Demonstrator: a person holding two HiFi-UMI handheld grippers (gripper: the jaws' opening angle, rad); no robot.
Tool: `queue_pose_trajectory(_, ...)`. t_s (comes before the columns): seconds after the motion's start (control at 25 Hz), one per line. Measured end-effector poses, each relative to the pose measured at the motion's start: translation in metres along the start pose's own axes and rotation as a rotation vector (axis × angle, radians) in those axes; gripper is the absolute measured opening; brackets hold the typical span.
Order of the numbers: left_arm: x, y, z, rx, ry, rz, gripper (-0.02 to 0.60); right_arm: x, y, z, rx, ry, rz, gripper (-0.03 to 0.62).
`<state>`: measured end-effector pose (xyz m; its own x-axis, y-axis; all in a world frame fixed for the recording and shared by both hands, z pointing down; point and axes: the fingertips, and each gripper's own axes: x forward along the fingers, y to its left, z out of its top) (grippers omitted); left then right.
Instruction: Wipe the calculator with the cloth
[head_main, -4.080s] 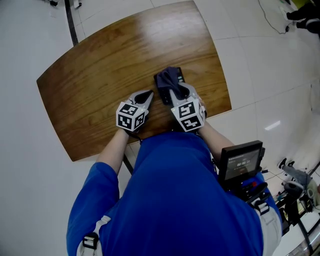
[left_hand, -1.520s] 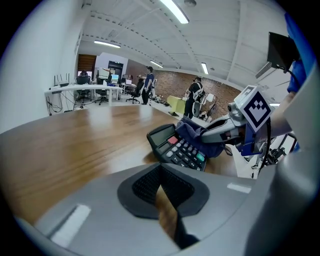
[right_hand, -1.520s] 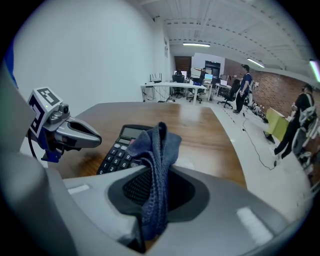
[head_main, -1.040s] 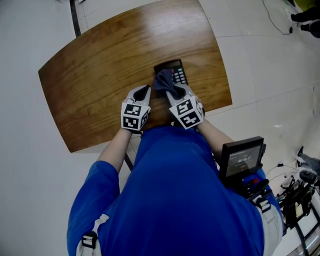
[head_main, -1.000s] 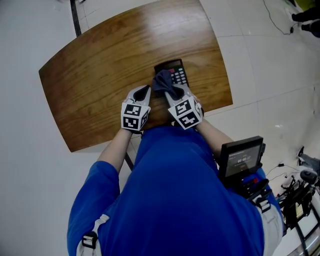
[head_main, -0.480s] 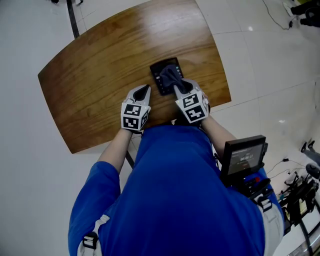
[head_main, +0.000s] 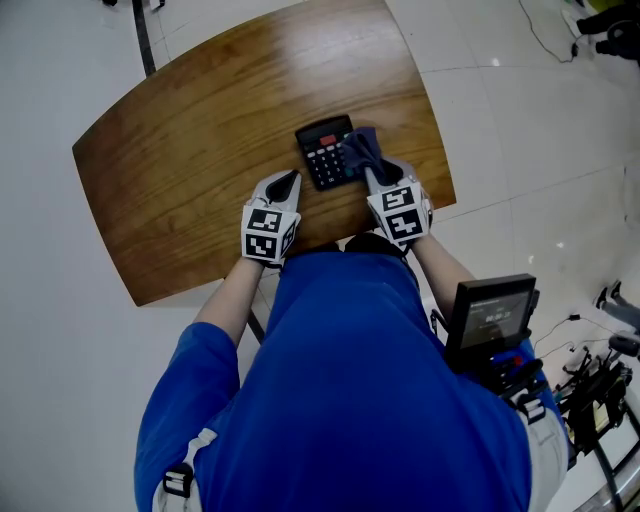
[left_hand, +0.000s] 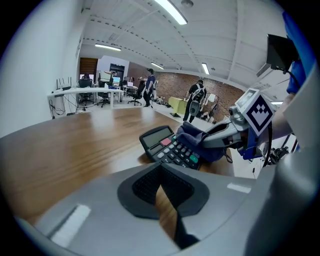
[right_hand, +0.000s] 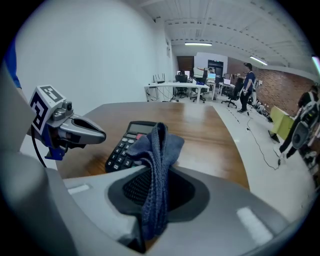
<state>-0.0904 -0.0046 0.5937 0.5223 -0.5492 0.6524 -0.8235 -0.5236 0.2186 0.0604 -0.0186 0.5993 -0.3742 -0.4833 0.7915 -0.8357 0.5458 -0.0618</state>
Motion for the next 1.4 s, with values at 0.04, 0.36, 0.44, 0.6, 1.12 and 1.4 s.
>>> queue_pose_trajectory(0.04,-0.002,0.001,0.000,0.000,-0.002,0.003,0.006,-0.002,0.006,0.005,-0.010,-0.010,0.011,0.071)
queue_pose_trajectory(0.36,-0.027,0.011,0.003,-0.023,-0.005,0.055,0.006,0.000,0.090,0.032,-0.153,-0.050,0.210,0.071)
queue_pose_trajectory(0.44,-0.033,0.009,0.001,-0.028,-0.002,0.068,0.006,0.002,0.104,0.029,-0.176,-0.036,0.236,0.071)
queue_pose_trajectory(0.6,-0.044,0.011,0.001,-0.032,0.007,0.086,0.006,0.008,0.111,0.028,-0.184,-0.017,0.239,0.071)
queue_pose_trajectory(1.12,-0.028,0.015,0.012,0.003,0.008,0.042,0.006,0.013,0.049,0.026,-0.059,-0.013,0.104,0.071)
queue_pose_trajectory(1.4,-0.024,0.016,0.015,0.016,0.004,0.032,0.006,0.012,0.031,0.022,-0.024,-0.014,0.061,0.071)
